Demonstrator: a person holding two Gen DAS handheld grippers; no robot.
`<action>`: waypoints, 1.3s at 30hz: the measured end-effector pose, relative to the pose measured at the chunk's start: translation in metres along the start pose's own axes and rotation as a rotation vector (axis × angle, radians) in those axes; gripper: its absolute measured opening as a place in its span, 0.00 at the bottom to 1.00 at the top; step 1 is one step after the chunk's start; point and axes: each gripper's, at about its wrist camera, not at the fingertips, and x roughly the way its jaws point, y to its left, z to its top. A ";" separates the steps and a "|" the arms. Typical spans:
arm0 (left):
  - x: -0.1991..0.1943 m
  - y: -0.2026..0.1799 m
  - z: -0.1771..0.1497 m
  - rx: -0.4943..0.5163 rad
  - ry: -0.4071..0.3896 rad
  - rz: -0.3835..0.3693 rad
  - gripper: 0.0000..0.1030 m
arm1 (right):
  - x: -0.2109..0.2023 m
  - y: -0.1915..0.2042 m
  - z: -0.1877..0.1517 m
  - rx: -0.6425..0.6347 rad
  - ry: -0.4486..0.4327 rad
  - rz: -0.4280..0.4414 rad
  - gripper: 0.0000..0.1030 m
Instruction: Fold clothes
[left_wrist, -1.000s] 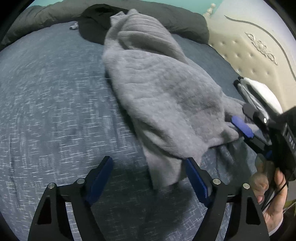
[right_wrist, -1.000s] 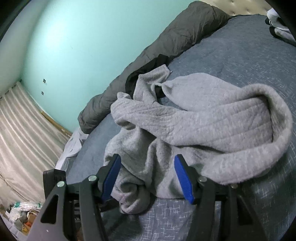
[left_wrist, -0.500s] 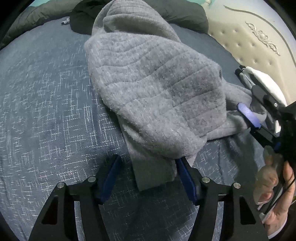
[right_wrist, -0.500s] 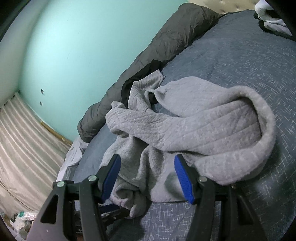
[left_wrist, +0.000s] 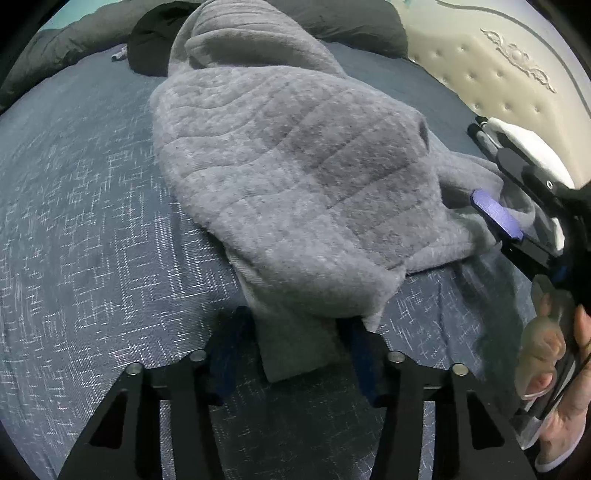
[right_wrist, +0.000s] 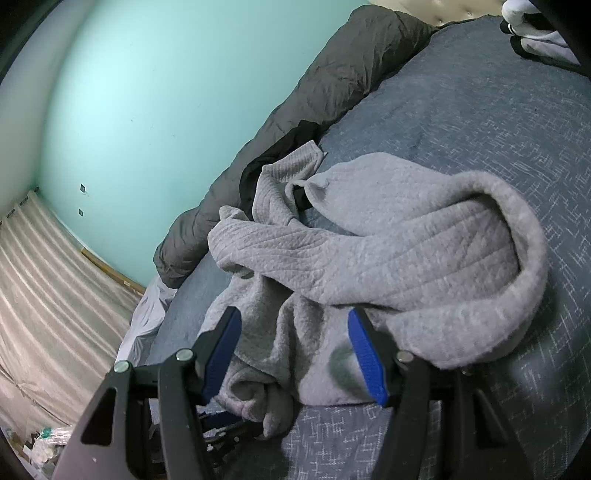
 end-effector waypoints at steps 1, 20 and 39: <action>0.000 -0.002 -0.001 0.013 -0.001 0.004 0.47 | 0.000 0.000 0.000 0.001 0.000 0.001 0.59; -0.093 0.106 0.016 -0.105 -0.239 0.157 0.13 | 0.002 -0.004 0.001 0.026 -0.011 -0.004 0.59; -0.100 0.144 -0.013 -0.207 -0.195 0.189 0.14 | 0.018 0.001 0.000 0.007 0.010 -0.028 0.59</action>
